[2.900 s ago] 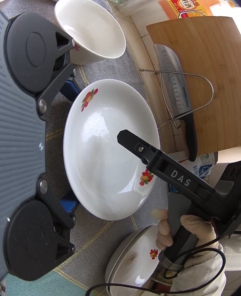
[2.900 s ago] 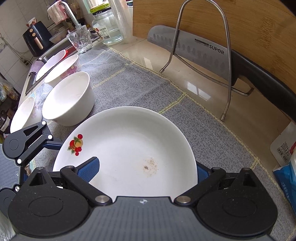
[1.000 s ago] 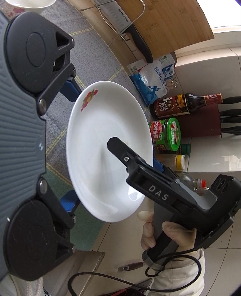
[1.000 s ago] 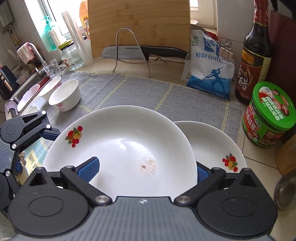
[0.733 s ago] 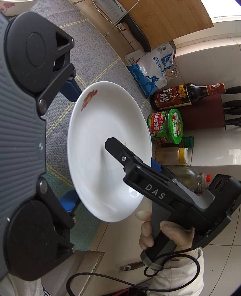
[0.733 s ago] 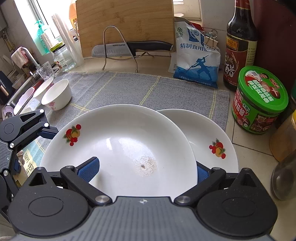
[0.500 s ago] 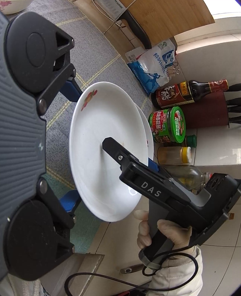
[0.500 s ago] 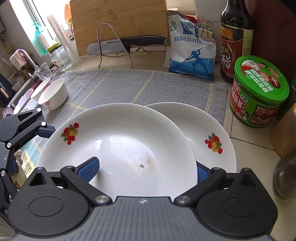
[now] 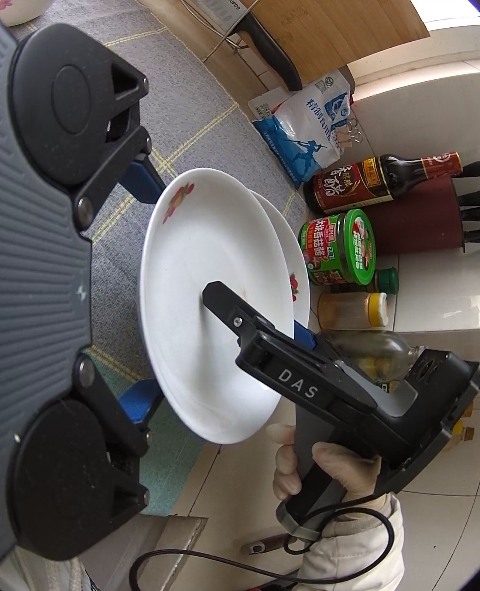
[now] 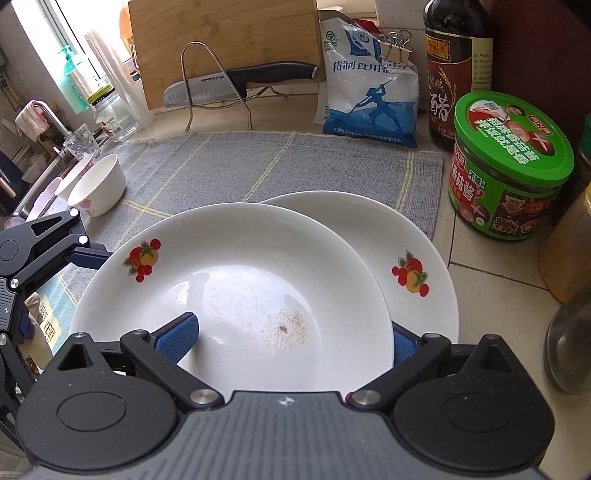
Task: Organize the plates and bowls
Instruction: 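Lower the plate onto the plate stack and open the right tool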
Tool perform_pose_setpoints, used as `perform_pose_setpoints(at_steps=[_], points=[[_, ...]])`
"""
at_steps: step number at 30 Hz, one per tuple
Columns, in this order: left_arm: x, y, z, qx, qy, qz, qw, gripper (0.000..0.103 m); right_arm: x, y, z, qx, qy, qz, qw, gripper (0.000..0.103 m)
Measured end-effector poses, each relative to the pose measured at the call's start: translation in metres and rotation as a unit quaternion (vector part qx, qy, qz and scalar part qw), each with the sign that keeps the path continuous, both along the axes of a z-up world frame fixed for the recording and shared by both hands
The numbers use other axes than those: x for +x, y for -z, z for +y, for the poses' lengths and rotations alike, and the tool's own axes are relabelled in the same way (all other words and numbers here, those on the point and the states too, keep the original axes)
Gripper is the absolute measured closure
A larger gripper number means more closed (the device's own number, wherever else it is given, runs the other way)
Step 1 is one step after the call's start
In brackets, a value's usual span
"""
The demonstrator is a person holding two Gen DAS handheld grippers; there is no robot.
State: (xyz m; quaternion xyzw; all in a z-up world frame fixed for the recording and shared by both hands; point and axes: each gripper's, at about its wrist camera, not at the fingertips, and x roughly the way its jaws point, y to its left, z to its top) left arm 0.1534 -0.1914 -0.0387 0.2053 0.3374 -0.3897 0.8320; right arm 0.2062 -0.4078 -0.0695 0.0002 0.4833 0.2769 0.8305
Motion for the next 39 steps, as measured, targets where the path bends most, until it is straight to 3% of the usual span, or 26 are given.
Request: perform_pose_setpoints(at_steps=[39], points=[[0.014, 0.007, -0.009, 0.006, 0.020, -0.005, 0.9998, 0.004, -0.026, -0.017, -0.017, -0.019, 0.041, -0.010, 0.999, 0.000]])
